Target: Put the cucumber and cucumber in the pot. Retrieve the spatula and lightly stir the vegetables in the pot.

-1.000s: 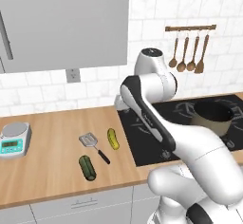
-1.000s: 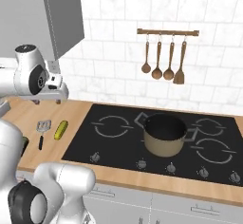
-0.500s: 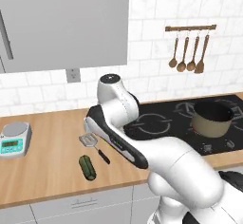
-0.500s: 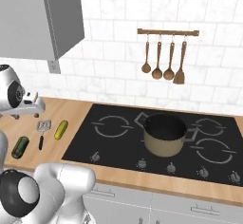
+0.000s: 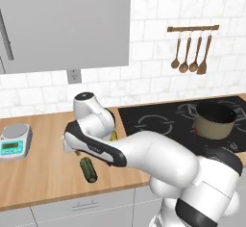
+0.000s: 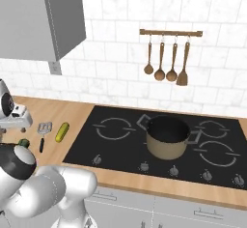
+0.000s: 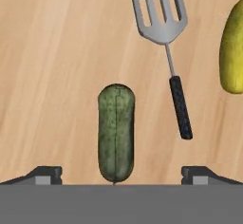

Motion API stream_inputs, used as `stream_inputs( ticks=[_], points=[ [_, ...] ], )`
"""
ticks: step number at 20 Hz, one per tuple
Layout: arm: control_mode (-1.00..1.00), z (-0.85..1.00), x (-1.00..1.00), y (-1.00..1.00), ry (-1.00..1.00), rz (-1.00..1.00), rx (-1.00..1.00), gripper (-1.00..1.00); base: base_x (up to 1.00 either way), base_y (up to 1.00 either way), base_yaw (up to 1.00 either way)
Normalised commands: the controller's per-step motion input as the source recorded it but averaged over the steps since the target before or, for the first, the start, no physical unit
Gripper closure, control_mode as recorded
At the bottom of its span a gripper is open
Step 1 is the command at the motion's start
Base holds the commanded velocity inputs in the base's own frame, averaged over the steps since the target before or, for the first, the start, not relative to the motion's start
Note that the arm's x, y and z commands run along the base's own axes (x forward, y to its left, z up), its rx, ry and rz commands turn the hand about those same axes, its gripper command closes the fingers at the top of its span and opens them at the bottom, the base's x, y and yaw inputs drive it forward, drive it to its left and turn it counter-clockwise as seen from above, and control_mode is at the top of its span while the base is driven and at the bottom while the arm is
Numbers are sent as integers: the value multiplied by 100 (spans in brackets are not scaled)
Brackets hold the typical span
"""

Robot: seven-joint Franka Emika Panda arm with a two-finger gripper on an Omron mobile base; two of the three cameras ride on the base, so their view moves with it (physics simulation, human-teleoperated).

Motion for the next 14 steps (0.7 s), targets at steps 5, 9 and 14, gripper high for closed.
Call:
stream_inputs(
  ticks=[5, 9, 14],
  points=[
    [-100, -54, 8, 15, 11, -1, 0, -100, 0, 0, 0],
    [-100, -52, 22, 0, 9, -3, 0, -100, 0, 0, 0],
    [-100, -45, 17, 0, 7, -5, 0, -100, 0, 0, 0]
  ],
)
